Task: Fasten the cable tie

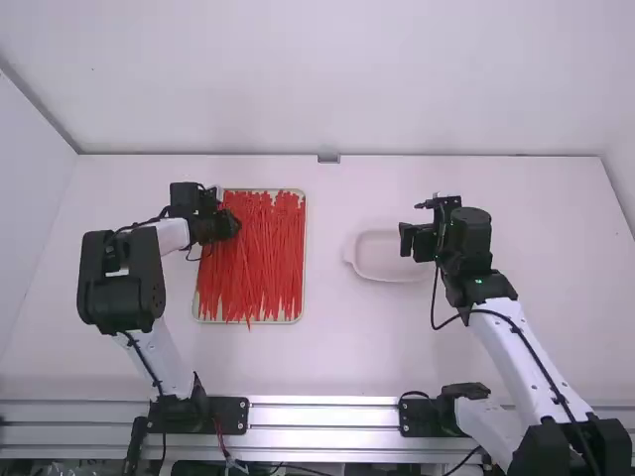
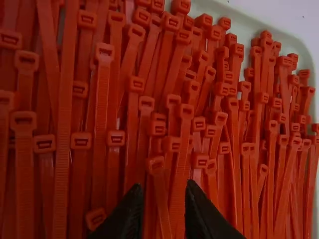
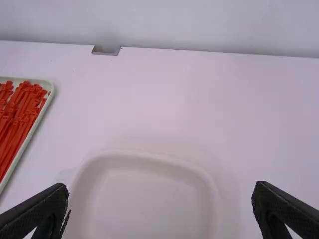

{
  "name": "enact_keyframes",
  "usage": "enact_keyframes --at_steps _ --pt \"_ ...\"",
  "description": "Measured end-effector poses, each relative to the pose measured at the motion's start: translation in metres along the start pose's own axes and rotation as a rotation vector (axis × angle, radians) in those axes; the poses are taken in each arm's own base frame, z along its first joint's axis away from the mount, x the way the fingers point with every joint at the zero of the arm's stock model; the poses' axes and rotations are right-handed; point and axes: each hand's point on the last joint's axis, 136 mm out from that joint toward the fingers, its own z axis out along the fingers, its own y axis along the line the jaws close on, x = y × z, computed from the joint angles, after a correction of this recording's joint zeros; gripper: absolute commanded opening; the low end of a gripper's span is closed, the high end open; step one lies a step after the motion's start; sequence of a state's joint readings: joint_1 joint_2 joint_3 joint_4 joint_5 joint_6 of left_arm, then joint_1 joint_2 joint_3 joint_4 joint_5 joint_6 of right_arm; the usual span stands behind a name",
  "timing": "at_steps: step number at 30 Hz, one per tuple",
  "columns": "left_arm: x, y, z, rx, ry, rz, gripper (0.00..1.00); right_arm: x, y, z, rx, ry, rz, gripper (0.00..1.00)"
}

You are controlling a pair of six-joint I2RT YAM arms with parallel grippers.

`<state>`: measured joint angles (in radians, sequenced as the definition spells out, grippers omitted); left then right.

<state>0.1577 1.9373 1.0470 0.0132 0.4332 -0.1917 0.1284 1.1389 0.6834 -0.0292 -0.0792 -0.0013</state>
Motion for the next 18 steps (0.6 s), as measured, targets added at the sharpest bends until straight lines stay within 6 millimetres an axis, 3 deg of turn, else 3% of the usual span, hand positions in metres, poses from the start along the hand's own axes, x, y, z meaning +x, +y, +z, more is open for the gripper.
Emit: enact_keyframes --at_steps 18 --pt "-0.0012 -0.001 0.0016 0.014 -0.025 0.012 0.24 0.0005 -0.0001 0.0 0.0 0.002 0.0 0.98"
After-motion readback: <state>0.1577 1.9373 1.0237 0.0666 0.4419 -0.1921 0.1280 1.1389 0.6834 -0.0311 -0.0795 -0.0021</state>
